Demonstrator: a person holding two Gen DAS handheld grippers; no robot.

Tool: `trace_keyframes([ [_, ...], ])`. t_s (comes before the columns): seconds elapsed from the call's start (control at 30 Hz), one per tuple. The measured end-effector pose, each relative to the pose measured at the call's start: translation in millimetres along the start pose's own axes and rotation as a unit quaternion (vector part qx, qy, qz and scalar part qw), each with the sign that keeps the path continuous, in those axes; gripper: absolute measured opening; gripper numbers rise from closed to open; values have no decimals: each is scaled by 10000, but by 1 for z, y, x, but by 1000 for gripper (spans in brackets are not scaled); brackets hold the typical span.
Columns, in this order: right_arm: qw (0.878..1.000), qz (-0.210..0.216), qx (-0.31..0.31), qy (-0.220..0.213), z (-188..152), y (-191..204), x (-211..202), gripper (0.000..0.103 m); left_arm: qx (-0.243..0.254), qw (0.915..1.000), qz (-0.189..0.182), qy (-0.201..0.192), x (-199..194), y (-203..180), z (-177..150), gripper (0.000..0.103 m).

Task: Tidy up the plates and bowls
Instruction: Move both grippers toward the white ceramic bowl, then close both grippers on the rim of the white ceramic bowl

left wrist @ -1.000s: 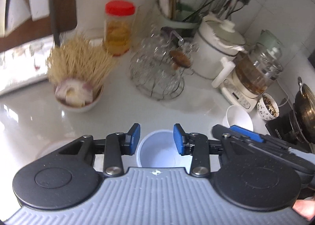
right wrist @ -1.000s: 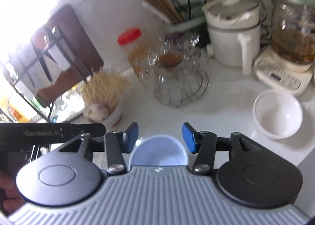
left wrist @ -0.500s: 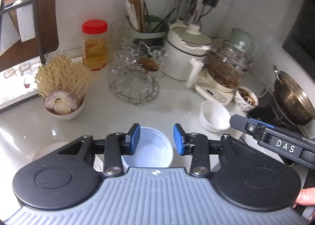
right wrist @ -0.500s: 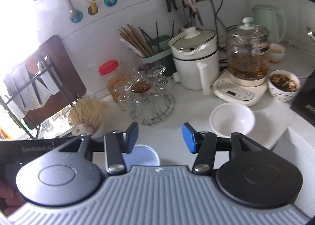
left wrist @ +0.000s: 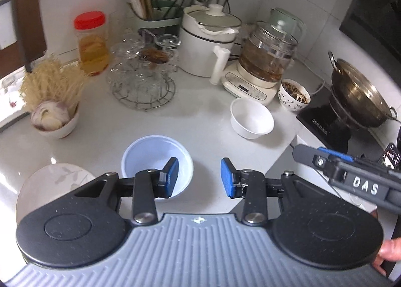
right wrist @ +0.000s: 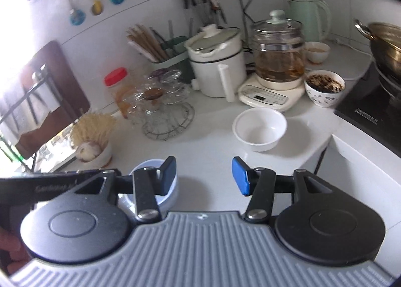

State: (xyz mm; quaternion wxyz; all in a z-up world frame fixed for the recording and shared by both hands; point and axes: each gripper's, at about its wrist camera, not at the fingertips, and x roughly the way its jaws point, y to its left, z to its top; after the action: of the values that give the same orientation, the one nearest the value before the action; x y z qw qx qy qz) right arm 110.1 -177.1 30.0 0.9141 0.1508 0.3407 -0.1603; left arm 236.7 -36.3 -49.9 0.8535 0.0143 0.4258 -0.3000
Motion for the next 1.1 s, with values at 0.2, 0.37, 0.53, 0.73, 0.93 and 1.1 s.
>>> trace_keyframes([
  [0.2, 9997, -204, 101, -132, 17, -29, 9, 53, 156, 9998, -99, 68, 26, -24, 23, 43],
  [0.37, 9988, -341, 356, -68, 34, -60, 25, 53, 194, 9993, -205, 243, 60, -42, 46, 43],
  [0.53, 9981, -281, 544, 100, 46, -86, 49, 53, 197, 9984, -231, 468, 95, -53, 65, 43],
  [0.73, 9973, -225, 546, 430, 59, -108, 87, 53, 121, 9972, -186, 710, 141, -63, 84, 49],
  [0.93, 9948, -170, 678, 742, 71, -134, 128, 53, -63, 9954, -156, 943, 187, -66, 102, 51],
  [1.1, 9929, -103, 670, 973, 80, -146, 158, 53, -108, 9935, -198, 1119, 221, -71, 110, 51],
])
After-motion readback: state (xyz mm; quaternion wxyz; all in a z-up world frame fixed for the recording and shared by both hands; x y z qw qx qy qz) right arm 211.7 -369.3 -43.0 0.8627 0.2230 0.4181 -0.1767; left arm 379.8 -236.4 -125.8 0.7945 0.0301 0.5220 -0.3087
